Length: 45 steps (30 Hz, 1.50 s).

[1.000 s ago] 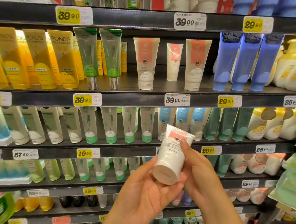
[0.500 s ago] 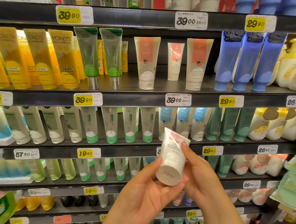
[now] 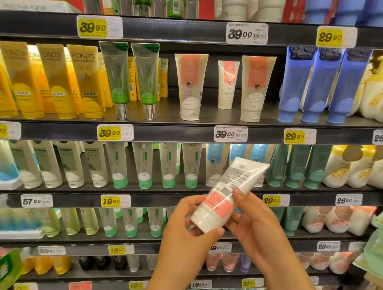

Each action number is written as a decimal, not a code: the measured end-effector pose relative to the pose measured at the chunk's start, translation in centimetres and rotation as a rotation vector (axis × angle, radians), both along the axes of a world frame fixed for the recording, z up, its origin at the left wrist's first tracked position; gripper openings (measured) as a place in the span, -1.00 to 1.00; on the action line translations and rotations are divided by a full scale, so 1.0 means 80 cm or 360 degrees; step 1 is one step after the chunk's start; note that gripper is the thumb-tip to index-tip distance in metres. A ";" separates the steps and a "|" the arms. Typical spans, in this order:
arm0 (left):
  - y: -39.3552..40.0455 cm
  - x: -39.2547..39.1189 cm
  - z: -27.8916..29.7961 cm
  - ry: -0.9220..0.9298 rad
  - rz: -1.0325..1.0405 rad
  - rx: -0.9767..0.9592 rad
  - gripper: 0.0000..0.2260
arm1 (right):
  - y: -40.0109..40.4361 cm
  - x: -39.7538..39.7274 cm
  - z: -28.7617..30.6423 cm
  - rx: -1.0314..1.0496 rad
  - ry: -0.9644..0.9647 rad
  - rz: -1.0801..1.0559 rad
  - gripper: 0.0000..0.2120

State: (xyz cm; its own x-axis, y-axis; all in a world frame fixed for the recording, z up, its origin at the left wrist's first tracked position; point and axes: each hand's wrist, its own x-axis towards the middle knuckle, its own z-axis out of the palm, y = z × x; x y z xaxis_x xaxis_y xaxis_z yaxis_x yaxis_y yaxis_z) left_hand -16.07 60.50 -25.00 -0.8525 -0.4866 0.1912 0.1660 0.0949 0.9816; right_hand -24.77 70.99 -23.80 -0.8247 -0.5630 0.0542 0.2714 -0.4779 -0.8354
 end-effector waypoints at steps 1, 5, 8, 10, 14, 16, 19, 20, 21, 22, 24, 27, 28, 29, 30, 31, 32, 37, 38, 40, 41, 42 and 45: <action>0.001 0.000 -0.001 0.0012 0.0021 -0.0060 -0.55 | 0.001 -0.001 -0.001 -0.0022 -0.0018 -0.0007 -0.70; 0.003 -0.002 -0.004 0.0049 0.0072 -0.0274 -0.53 | 0.006 -0.005 -0.003 -0.0068 -0.0064 -0.0049 -0.67; 0.006 -0.004 -0.007 0.0089 0.0114 -0.0430 -0.52 | 0.010 -0.006 -0.005 -0.0122 -0.0107 -0.0059 -0.64; 0.008 -0.005 -0.008 0.0098 0.0133 -0.0476 -0.52 | 0.012 -0.007 -0.005 -0.0146 -0.0126 -0.0058 -0.64; 0.014 -0.009 -0.009 0.0082 0.0150 -0.0489 -0.52 | 0.018 -0.011 -0.004 -0.0161 -0.0136 -0.0051 -0.58; 0.017 -0.010 -0.008 0.0068 0.0143 -0.0457 -0.52 | 0.022 -0.013 -0.002 -0.0134 -0.0109 -0.0051 -0.55; 0.022 -0.012 -0.006 0.0054 0.0103 -0.0340 -0.52 | 0.029 -0.015 0.001 -0.0054 -0.0022 -0.0036 -0.57; 0.022 -0.013 -0.005 0.0053 0.0082 -0.0284 -0.52 | 0.031 -0.016 0.003 -0.0036 0.0010 -0.0024 -0.59; 0.024 -0.016 -0.005 0.0051 0.0061 -0.0213 -0.53 | 0.034 -0.018 0.005 -0.0024 0.0047 -0.0004 -0.60; 0.024 -0.018 -0.004 0.0048 0.0039 -0.0126 -0.54 | 0.036 -0.020 0.007 -0.0014 0.0084 0.0016 -0.61; 0.023 -0.026 -0.002 0.0048 0.0003 0.0090 -0.56 | 0.040 -0.025 0.014 0.0009 0.0162 0.0058 -0.60; 0.021 -0.035 0.001 0.0068 -0.0090 0.0455 -0.60 | 0.044 -0.034 0.024 0.0046 0.0241 0.0096 -0.57; 0.020 -0.039 0.003 0.0088 -0.0147 0.0571 -0.60 | 0.046 -0.038 0.027 0.0042 0.0245 0.0096 -0.58; 0.019 -0.042 0.005 0.0117 -0.0211 0.0692 -0.57 | 0.046 -0.042 0.029 0.0032 0.0244 0.0095 -0.59; 0.018 -0.044 0.006 0.0148 -0.0278 0.0818 -0.55 | 0.047 -0.046 0.031 0.0021 0.0244 0.0091 -0.61; 0.018 -0.047 0.007 0.0180 -0.0342 0.0939 -0.53 | 0.048 -0.050 0.033 0.0004 0.0246 0.0093 -0.62; 0.018 -0.050 0.008 0.0204 -0.0406 0.1051 -0.51 | 0.049 -0.053 0.035 -0.0011 0.0254 0.0094 -0.62; 0.029 -0.053 0.014 0.0247 -0.0543 0.1351 -0.41 | 0.044 -0.065 0.044 0.0011 0.0387 0.0112 -0.65; 0.031 -0.052 0.014 0.0245 -0.0531 0.1404 -0.40 | 0.043 -0.067 0.044 0.0029 0.0395 0.0113 -0.64; 0.032 -0.051 0.015 0.0234 -0.0504 0.1502 -0.36 | 0.039 -0.071 0.043 0.0072 0.0398 0.0104 -0.61; 0.033 -0.050 0.017 0.0238 -0.0491 0.1535 -0.33 | 0.037 -0.072 0.044 0.0088 0.0403 0.0106 -0.61; 0.035 -0.050 0.020 0.0248 -0.0498 0.1554 -0.33 | 0.036 -0.074 0.045 0.0104 0.0412 0.0107 -0.60; 0.038 -0.050 0.030 0.0272 -0.0516 0.1571 -0.39 | 0.032 -0.077 0.053 0.0108 0.0419 0.0124 -0.51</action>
State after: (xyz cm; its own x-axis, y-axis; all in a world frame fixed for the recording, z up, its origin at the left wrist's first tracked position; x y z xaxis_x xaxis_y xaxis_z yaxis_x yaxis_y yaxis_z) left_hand -20.07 63.53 -22.63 -0.9688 -0.2451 -0.0358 0.1836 -0.8078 0.5602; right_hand -30.94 73.53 -19.56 -0.7413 -0.6340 0.2205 0.0748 -0.4044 -0.9115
